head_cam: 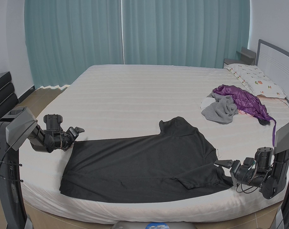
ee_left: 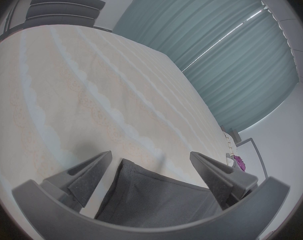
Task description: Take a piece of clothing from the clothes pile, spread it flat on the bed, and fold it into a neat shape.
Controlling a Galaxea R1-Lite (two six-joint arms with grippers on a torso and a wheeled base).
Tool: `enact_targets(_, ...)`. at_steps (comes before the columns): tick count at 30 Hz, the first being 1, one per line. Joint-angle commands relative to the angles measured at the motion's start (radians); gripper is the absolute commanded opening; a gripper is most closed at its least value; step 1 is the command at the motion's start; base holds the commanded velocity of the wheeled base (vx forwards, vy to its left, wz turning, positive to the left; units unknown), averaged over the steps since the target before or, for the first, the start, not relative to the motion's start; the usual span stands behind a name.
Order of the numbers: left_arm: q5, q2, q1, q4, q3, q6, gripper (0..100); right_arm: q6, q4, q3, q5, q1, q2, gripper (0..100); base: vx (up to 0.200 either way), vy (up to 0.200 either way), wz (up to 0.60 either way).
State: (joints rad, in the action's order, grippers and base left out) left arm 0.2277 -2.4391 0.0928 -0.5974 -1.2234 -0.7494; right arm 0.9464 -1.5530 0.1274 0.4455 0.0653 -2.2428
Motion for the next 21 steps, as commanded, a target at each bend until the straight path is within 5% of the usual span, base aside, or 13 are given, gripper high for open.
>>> enact_targets(1, -0.001, -0.017, -0.002, 0.002, -0.005, -0.001, 100, 0.000, -0.016, 0.000, 0.001, 0.001, -0.001, 100, 0.000, 0.000, 0.00)
enact_targets(4, -0.005, -0.017, -0.005, 0.002, -0.001, -0.001, 100, 0.000, -0.016, 0.001, 0.001, 0.001, -0.001, 100, 0.000, 0.000, 0.00)
enact_targets(5, -0.008, -0.017, -0.005, 0.001, -0.001, -0.001, 0, 0.000, -0.016, 0.001, 0.001, 0.001, -0.001, 100, 0.000, 0.000, 0.00)
enact_targets(21, -0.074, 0.034, -0.004, -0.007, -0.021, -0.102, 0, -0.001, -0.016, 0.031, -0.007, -0.009, -0.001, 100, 0.000, 0.000, 0.00)
